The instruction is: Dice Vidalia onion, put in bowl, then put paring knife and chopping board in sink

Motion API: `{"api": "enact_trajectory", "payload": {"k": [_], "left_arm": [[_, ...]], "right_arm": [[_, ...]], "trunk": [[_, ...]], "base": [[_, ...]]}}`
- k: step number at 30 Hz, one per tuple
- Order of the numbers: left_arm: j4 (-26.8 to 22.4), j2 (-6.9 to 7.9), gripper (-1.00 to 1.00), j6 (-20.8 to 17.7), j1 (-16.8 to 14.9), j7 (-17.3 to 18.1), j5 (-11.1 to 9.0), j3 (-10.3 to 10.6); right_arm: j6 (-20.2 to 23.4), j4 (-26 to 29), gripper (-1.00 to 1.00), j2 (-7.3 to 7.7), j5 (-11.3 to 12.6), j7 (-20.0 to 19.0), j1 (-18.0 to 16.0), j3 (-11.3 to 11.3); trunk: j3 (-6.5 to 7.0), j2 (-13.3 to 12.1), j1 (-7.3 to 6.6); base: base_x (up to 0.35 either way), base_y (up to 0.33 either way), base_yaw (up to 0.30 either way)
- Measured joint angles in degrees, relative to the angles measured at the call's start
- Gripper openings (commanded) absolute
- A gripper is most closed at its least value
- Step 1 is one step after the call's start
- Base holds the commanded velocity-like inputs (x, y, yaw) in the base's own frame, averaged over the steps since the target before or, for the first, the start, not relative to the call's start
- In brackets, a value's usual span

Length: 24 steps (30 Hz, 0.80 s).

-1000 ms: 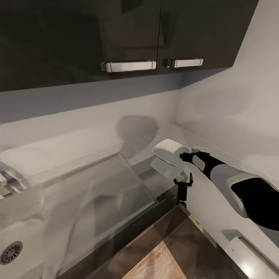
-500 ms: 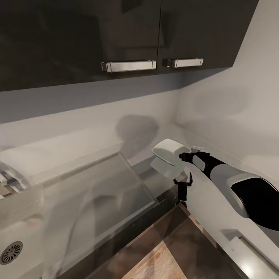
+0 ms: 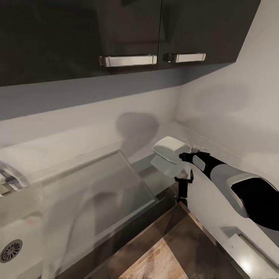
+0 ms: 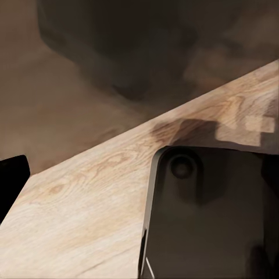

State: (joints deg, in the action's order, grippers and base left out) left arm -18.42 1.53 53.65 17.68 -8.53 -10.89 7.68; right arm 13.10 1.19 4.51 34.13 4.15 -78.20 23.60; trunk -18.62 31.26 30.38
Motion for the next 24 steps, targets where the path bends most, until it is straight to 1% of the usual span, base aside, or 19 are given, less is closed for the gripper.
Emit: {"api": "enact_trajectory", "payload": {"k": [13, 14, 19, 21, 24], "left_arm": [[0.0, 0.00, 1.00, 0.0, 0.0, 0.0, 0.0, 0.0], [0.0, 0.00, 1.00, 0.0, 0.0, 0.0, 0.0, 0.0], [0.0, -0.01, 1.00, 0.0, 0.0, 0.0, 0.0, 0.0], [0.0, 0.00, 1.00, 0.0, 0.0, 0.0, 0.0, 0.0], [0.0, 0.00, 1.00, 0.0, 0.0, 0.0, 0.0, 0.0]], "right_arm": [[0.0, 0.0, 1.00, -0.04, 0.0, 0.0, 0.0, 0.0], [-0.2, 0.0, -1.00, -0.04, 0.0, 0.0, 0.0, 0.0], [-1.4, 0.0, -1.00, -0.04, -0.3, 0.0, 0.1, -0.2], [-1.5, 0.1, -1.00, -0.04, -0.6, 0.1, 0.7, -0.5], [-1.6, 0.0, -1.00, -0.04, -0.3, 0.1, 1.2, -0.2]], "trunk": [[-1.09, 0.0, 0.00], [-1.10, 0.0, 0.00], [-1.11, 0.0, -0.01], [-1.11, 0.0, -0.01], [-1.11, 0.0, 0.00]], "base": [[0.000, 0.000, 0.000], [0.000, 0.000, 0.000], [0.000, 0.000, 0.000], [0.000, 0.000, 0.000], [0.000, 0.000, 0.000]]}}
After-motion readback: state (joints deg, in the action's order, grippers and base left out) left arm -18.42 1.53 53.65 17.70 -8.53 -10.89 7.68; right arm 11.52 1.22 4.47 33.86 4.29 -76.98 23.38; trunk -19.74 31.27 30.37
